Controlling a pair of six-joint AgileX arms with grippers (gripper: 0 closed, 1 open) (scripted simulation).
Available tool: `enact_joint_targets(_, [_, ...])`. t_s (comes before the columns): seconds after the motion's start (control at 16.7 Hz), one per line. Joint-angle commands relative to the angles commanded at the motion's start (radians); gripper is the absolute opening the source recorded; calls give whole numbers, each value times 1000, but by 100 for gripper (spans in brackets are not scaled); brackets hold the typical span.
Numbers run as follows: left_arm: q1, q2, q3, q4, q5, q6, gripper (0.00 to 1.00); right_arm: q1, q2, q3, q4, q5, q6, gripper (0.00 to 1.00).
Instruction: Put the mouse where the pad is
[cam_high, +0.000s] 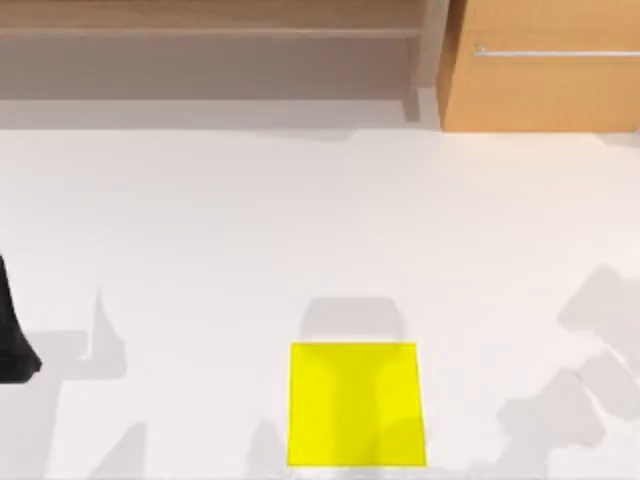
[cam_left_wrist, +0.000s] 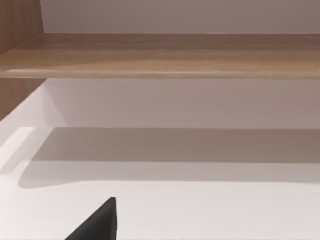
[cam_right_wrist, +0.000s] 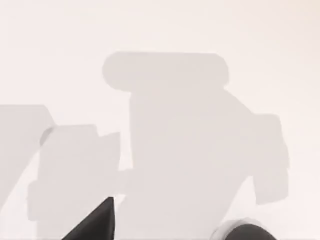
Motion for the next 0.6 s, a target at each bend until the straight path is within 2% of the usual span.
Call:
enact_joint_targets(0.3, [0,0,0,0,0,0,100,-59,424,269,-270,-2,-361,100])
enact_joint_targets(0.6, [0,0,0,0,0,0,100,-164,685,500,-471,32,-632,100])
